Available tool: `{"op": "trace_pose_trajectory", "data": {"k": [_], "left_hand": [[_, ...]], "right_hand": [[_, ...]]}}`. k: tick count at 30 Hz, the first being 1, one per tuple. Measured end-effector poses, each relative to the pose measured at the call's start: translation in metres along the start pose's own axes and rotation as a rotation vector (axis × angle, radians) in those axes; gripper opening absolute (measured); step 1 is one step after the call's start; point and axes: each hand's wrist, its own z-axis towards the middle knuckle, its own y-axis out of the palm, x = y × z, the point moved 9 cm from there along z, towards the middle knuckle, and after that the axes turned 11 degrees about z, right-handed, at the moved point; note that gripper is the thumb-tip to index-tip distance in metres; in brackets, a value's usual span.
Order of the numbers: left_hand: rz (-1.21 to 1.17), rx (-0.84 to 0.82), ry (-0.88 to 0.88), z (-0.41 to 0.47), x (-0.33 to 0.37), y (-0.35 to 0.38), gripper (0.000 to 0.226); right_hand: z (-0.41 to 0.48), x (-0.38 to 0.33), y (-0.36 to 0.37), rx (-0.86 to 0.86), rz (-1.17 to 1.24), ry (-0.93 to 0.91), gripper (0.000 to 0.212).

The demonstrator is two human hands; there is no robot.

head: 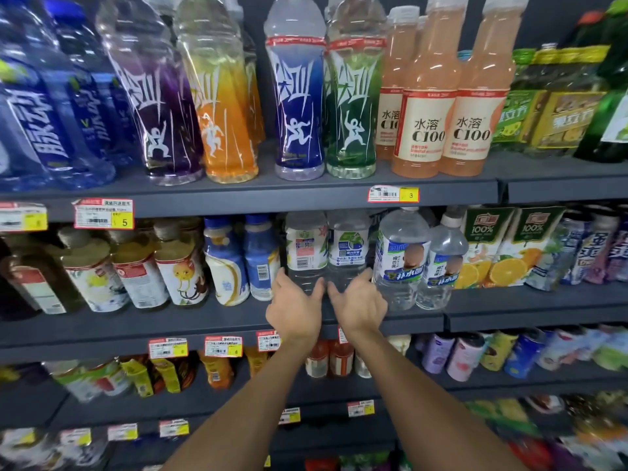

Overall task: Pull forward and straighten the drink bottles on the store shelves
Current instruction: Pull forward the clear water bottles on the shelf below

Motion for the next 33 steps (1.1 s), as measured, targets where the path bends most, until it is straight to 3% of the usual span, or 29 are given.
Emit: {"op": "trace_pose_trajectory", "data": {"k": [7,12,24,33], "left_hand": [[0.024,0.01,0.015,0.002,0.002,-0.004,0.088],[-0.002,0.047,0.007,0.006,0.01,-0.013,0.085],[0.048,0.071,0.052,0.022,0.032,-0.026,0.068],[0.048,0.092,0.078,0.021,0.025,-0.032,0.066]], "right_hand": [[0.001,-0.007,-0.003,0.037,0.014,-0.024,0.097],[0.002,-0.011,-0.012,0.088,0.081,-0.022,0.093],[0.011,-0.018,-0.018,0.025,0.217,0.0,0.085],[-0.007,-0.021,-0.023,0.057,0.175,-0.036,0.075]]}}
